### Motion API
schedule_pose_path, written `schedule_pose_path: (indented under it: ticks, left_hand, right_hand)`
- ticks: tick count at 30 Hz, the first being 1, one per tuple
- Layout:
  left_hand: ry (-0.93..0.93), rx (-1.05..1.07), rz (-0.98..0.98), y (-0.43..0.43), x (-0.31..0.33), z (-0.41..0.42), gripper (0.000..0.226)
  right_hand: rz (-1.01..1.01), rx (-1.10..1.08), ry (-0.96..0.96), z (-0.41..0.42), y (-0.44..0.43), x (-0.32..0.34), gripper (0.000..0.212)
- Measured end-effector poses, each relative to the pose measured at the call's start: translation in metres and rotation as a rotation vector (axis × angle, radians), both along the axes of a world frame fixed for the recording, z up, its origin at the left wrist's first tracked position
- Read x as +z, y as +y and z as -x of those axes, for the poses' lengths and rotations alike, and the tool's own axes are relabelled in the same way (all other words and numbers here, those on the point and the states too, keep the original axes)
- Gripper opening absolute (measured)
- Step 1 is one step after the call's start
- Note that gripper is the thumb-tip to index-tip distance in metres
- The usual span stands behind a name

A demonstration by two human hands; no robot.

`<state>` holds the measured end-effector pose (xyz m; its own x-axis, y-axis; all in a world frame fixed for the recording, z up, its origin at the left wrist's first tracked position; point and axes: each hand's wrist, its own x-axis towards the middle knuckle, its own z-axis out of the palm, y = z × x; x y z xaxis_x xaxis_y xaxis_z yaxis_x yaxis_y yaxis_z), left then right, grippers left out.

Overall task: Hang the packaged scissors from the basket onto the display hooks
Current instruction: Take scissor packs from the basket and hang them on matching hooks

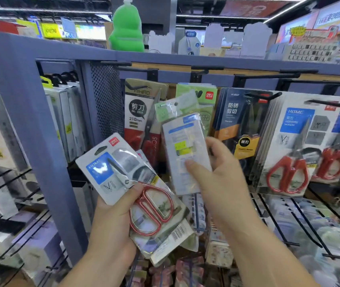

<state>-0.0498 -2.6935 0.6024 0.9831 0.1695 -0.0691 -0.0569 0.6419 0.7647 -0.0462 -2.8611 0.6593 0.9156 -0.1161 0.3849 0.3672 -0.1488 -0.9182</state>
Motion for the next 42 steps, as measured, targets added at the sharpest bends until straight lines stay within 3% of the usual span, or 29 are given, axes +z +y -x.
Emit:
schedule_pose_path:
  ticks: [3,5,9,14,16,18,26,30,33,36,42]
  left_hand:
    - [-0.045,0.026,-0.02,0.003,0.003,0.0,0.056]
    - [-0.081,0.034,-0.031,0.001,0.009,0.0,0.06]
    - [-0.138,0.007,-0.058,0.0,0.014,0.0,0.06]
    - [-0.117,-0.115,-0.108,0.004,0.011,0.001,0.06]
    - [-0.103,-0.168,-0.1,0.004,0.008,0.002,0.061]
    - [-0.098,-0.201,-0.095,0.005,0.007,0.004,0.062]
    - [-0.079,-0.165,-0.132,0.009,0.004,0.001,0.062]
    - [-0.093,-0.154,-0.125,0.008,0.004,0.0,0.055]
    - [-0.084,-0.138,-0.125,0.009,0.003,-0.001,0.045]
    - [-0.089,-0.147,-0.133,0.01,0.002,-0.002,0.035]
    - [-0.113,-0.122,-0.117,0.009,0.004,-0.002,0.038]
  right_hand:
    - [0.396,-0.142,-0.137,0.004,-0.009,-0.002,0.043]
    - [0.477,-0.055,-0.115,0.005,-0.002,-0.015,0.043]
    - [0.137,0.323,0.146,0.01,0.012,-0.021,0.032]
    - [0.035,0.216,0.273,-0.017,0.001,-0.013,0.01]
    - [-0.04,0.285,0.379,-0.025,-0.002,-0.008,0.042]
    - [-0.081,0.338,0.409,-0.029,-0.004,-0.002,0.057]
    - [-0.206,0.198,0.217,-0.026,-0.016,0.022,0.026]
    - [-0.109,0.084,0.107,-0.026,-0.027,0.029,0.029]
    - [-0.038,0.037,0.014,-0.024,-0.025,0.035,0.012]
    - [0.015,-0.05,-0.094,-0.025,-0.022,0.046,0.026]
    - [0.162,-0.154,-0.315,-0.037,-0.019,0.073,0.042]
